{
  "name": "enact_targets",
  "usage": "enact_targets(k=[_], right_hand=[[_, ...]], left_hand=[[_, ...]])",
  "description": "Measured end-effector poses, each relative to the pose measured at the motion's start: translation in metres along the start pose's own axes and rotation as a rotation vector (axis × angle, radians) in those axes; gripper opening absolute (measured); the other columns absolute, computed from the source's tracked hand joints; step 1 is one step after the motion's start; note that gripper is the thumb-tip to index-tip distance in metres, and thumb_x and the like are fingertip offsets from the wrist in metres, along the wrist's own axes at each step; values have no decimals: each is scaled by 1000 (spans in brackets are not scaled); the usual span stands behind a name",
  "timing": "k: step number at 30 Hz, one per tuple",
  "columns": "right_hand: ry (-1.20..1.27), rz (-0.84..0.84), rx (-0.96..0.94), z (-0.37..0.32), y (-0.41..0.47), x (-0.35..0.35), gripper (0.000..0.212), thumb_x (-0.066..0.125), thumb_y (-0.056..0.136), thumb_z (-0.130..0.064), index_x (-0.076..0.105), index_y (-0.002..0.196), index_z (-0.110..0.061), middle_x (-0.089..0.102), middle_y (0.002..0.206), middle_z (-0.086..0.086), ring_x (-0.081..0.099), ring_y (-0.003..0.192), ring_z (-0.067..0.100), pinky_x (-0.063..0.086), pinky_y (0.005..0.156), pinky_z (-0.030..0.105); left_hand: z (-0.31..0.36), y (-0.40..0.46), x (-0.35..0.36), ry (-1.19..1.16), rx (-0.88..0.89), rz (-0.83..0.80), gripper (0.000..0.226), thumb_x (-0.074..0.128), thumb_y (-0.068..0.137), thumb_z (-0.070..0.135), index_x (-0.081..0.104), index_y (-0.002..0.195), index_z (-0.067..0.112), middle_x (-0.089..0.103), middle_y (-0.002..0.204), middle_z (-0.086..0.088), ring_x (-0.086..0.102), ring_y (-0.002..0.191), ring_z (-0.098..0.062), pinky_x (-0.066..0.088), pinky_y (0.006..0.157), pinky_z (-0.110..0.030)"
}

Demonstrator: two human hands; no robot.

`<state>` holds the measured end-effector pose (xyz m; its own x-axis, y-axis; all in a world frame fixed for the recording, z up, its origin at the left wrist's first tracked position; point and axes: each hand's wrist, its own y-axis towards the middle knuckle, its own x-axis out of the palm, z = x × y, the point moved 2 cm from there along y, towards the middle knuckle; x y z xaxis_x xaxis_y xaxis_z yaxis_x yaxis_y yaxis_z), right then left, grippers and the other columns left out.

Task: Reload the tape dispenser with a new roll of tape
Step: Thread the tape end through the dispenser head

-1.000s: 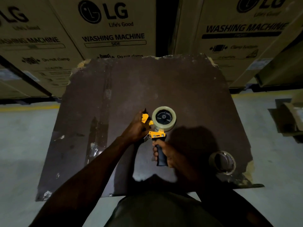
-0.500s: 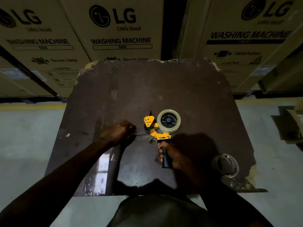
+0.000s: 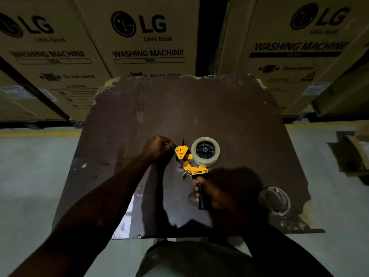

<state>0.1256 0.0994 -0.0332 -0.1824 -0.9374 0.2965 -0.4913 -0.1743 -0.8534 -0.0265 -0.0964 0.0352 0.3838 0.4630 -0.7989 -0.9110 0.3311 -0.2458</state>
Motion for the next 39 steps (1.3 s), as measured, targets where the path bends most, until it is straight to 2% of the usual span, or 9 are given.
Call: enact_targets(k=[10, 17, 19, 22, 25, 28, 31, 35, 39], right_hand=[[81, 38, -20, 12, 0, -1, 24, 52, 102, -26, 58, 82, -13, 58, 54, -1, 52, 40, 13, 45, 41, 22], [36, 42, 9, 7, 0, 2, 23, 53, 97, -19, 56, 74, -14, 54, 51, -1, 50, 38, 14, 43, 40, 21], [27, 29, 13, 6, 0, 2, 22, 53, 94, -16, 56, 72, -14, 53, 51, -1, 49, 38, 14, 43, 40, 21], [27, 13, 27, 6, 2, 2, 20, 54, 91, -15, 56, 71, -15, 52, 52, -1, 49, 40, 14, 44, 42, 23], [31, -5, 50, 7, 2, 1, 18, 55, 88, -15, 56, 70, -15, 53, 54, 0, 50, 43, 15, 44, 45, 25], [63, -50, 92, 6, 1, 2, 15, 56, 89, -18, 61, 76, -14, 61, 63, 2, 60, 52, 18, 49, 53, 27], [67, -64, 126, 5, 0, 0, 17, 56, 92, -17, 63, 77, -15, 65, 68, 3, 64, 59, 19, 51, 61, 30], [31, -21, 41, 4, -7, 1, 28, 50, 100, -20, 56, 73, -15, 55, 52, -4, 52, 42, 10, 45, 45, 22], [-101, 91, -110, 3, -7, -3, 25, 53, 99, -19, 54, 74, -14, 52, 51, -4, 47, 38, 10, 43, 41, 21]], left_hand=[[4, 12, 31, -144, -24, 5, 18, 66, 91, 20, 77, 101, 10, 77, 101, -9, 71, 92, -24, 54, 81, -34], [1, 10, 40, -340, -97, 78, 23, 61, 93, 8, 69, 113, 1, 72, 111, -16, 68, 102, -25, 52, 92, -37], [-1, 8, 46, -419, -139, 100, 20, 55, 96, 15, 70, 101, 3, 74, 99, -17, 70, 92, -30, 54, 86, -42], [0, 3, 51, -581, -278, 92, 44, 52, 96, 39, 70, 79, 3, 69, 72, -11, 63, 66, -23, 51, 69, -36], [0, -3, 53, -647, -285, 54, 53, 65, 82, 56, 74, 74, 4, 73, 71, -17, 69, 65, -27, 55, 67, -37], [0, -8, 54, -739, -256, 25, 36, 70, 87, 39, 77, 76, 5, 75, 75, -19, 73, 71, -35, 59, 73, -51], [10, -10, 53, -803, -261, 48, 35, 68, 92, 25, 73, 83, -8, 73, 83, -28, 69, 71, -31, 58, 75, -53], [14, -11, 54, -838, -339, 81, 34, 67, 92, 20, 70, 87, -13, 73, 86, -29, 67, 72, -29, 58, 72, -46], [25, -9, 58, -930, -429, 105, 26, 67, 90, 15, 69, 68, 1, 67, 53, -3, 60, 46, -10, 51, 49, -21]])
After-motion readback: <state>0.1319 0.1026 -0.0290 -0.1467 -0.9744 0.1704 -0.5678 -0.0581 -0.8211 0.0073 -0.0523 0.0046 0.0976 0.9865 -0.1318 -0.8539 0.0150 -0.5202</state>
